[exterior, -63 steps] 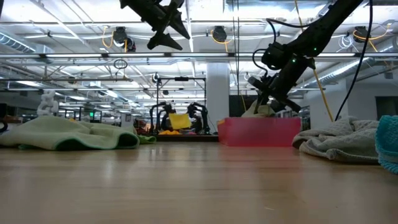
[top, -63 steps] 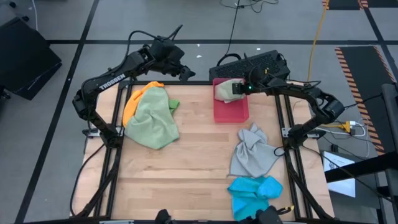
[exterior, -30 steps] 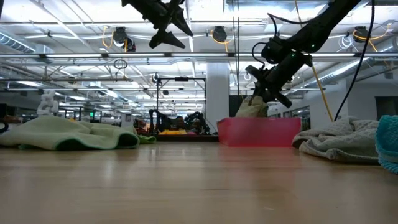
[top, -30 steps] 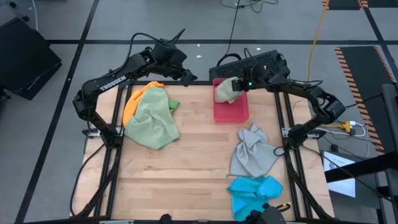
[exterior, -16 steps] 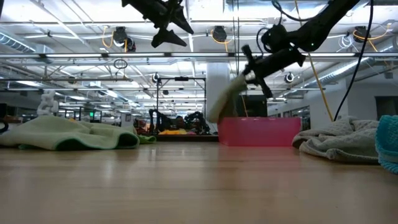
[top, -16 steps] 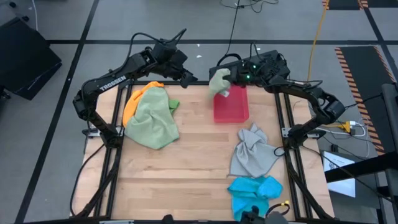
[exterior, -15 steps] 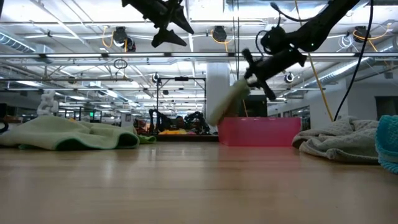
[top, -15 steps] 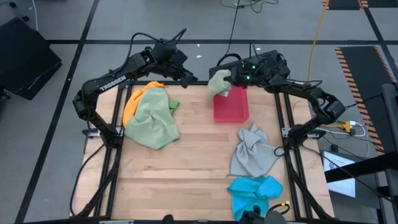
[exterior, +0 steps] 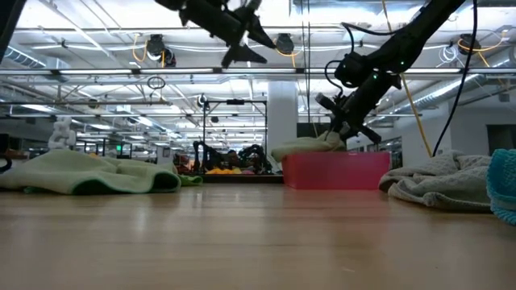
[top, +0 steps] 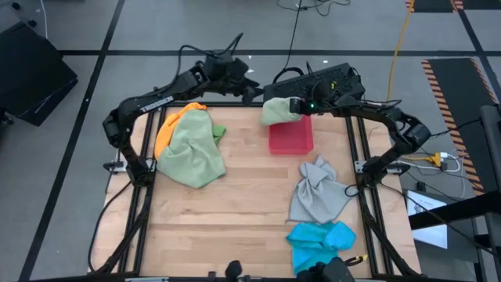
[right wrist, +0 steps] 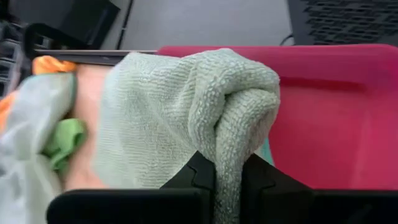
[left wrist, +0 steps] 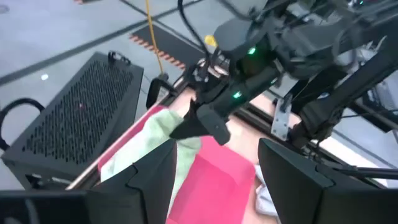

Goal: Fold microfiber towels
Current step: Put the right light green microfiber cloth into the red bin

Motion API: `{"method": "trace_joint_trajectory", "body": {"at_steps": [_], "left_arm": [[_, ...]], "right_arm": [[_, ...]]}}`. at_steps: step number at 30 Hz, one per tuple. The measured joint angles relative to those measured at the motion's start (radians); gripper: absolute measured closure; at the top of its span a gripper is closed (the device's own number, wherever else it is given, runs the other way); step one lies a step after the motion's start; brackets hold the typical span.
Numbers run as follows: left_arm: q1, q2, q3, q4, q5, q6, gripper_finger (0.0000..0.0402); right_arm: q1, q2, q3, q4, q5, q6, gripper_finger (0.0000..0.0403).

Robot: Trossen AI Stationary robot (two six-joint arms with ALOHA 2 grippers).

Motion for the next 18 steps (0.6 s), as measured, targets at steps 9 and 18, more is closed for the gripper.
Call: {"method": "trace_joint_trajectory", "body": {"at_steps": [9, 18], "left_arm": [[-0.007, 0.051, 0.0, 0.006, -0.01, -0.01, 0.0174], [-0.02, 0.063, 0.0, 0.021, -0.076, -0.018, 0.0174]], "right_arm": [[-0.001, -0.011, 0.0, -0.069, 0.041, -0.068, 0.0372], [0.003, -0.011, 0.007, -0.097, 0.083, -0.106, 0.0262]]}}
